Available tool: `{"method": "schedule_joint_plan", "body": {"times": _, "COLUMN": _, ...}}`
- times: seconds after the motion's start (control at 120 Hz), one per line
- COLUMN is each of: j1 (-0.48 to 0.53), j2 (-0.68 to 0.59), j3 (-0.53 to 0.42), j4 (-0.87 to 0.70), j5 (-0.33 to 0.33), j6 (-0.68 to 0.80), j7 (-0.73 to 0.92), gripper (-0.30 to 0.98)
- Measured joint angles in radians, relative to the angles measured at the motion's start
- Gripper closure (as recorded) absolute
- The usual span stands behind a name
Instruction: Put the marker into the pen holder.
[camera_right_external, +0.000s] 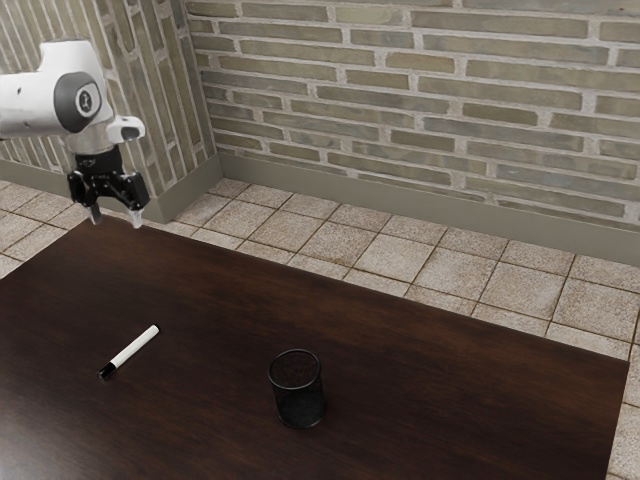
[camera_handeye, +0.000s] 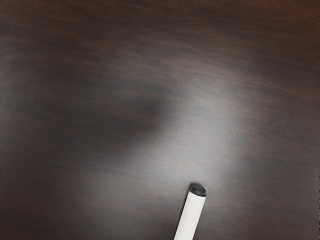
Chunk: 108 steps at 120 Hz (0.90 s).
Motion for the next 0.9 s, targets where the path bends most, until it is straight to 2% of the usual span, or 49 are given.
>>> {"method": "schedule_joint_plan", "body": {"times": 0.35, "j1": 0.012, "j2": 0.091, "j3": -0.009, "j4": 0.001, "j5": -0.036, "j6": 0.072, "j7": -0.03, "gripper": 0.0}}
{"method": "schedule_joint_plan", "body": {"times": 0.6, "j1": 0.005, "j2": 0.1, "j3": -0.009, "j4": -0.034, "j5": -0.047, "j6": 0.11, "j7": -0.04, "gripper": 0.0}}
{"method": "schedule_joint_plan", "body": {"times": 0.708, "j1": -0.008, "j2": 0.054, "j3": -0.01, "j4": -0.187, "j5": -0.047, "j6": 0.176, "j7": -0.042, "gripper": 0.0}}
{"method": "schedule_joint_plan", "body": {"times": 0.9, "j1": -0.032, "j2": -0.051, "j3": -0.017, "j4": -0.471, "j5": -0.047, "j6": 0.407, "j7": -0.047, "gripper": 0.0}}
